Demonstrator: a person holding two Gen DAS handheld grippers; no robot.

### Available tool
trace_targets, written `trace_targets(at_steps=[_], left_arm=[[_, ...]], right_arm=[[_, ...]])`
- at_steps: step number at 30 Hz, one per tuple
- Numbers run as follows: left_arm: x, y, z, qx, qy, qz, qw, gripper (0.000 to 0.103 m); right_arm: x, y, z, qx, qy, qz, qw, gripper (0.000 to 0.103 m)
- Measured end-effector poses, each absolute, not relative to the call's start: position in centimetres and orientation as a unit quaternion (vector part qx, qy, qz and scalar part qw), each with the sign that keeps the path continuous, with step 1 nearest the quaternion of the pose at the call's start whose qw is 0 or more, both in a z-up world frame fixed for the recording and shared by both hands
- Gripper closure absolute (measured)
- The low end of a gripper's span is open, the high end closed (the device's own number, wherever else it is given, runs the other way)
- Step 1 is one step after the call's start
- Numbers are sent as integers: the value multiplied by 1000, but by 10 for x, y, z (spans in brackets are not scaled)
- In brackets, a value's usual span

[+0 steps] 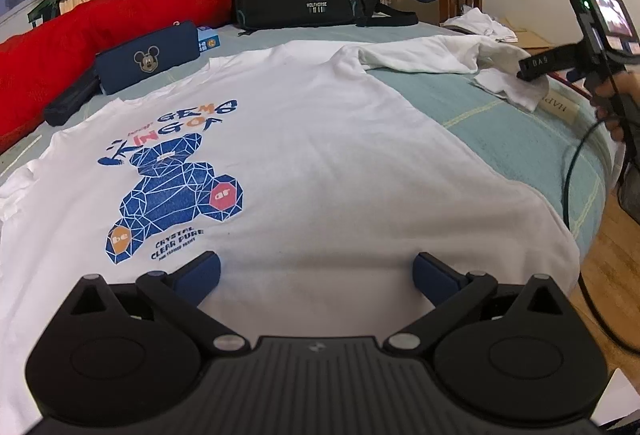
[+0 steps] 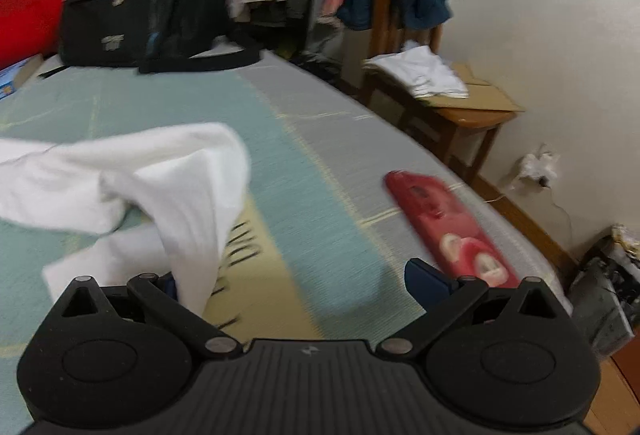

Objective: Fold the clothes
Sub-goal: 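Grasp the sleeve cuff with the right gripper and pull it straight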

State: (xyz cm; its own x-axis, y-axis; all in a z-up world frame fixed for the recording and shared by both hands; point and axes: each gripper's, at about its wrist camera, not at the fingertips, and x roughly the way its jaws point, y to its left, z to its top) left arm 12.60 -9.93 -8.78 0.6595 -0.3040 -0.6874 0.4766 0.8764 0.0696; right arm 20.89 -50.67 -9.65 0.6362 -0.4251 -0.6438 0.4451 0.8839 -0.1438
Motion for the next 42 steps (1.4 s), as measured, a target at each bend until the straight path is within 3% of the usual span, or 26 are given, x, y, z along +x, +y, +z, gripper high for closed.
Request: trace_targets(at_steps=[4, 11, 13, 15, 16, 17, 18, 20, 35, 41, 42], left_arm=[[126, -99, -87, 122, 352, -217, 902, 1], [126, -98, -88, 123, 349, -216, 903, 1], [126, -97, -88, 122, 349, -217, 904, 1], [125, -97, -88, 121, 348, -217, 904, 1], [125, -97, -88, 122, 348, -217, 904, 1], [125, -97, -88, 122, 349, -217, 904, 1], [124, -97, -88, 121, 349, -216, 904, 1], [124, -97, -87, 122, 350, -216, 904, 1], [121, -96, -86, 118, 349, -218, 904, 1], [120, -92, -85, 114, 346, -225, 904, 1], [119, -90, -84, 112, 345, -225, 904, 1]], right_arm=[[212, -521, -84, 6, 329, -287, 900, 0], [195, -552, -67, 102, 280, -261, 918, 0], [193, -552, -69, 104, 281, -238, 924, 7], [197, -549, -71, 89, 299, -216, 925, 36], [200, -548, -74, 85, 309, -207, 924, 42], [202, -547, -76, 83, 316, -198, 924, 56], [205, -545, -76, 79, 322, -190, 924, 75], [211, -544, -77, 65, 331, -180, 924, 93], [225, -533, -19, -101, 266, -203, 937, 92], [207, -549, -63, -99, 354, -221, 903, 77], [201, -555, -68, -90, 365, -231, 898, 67]])
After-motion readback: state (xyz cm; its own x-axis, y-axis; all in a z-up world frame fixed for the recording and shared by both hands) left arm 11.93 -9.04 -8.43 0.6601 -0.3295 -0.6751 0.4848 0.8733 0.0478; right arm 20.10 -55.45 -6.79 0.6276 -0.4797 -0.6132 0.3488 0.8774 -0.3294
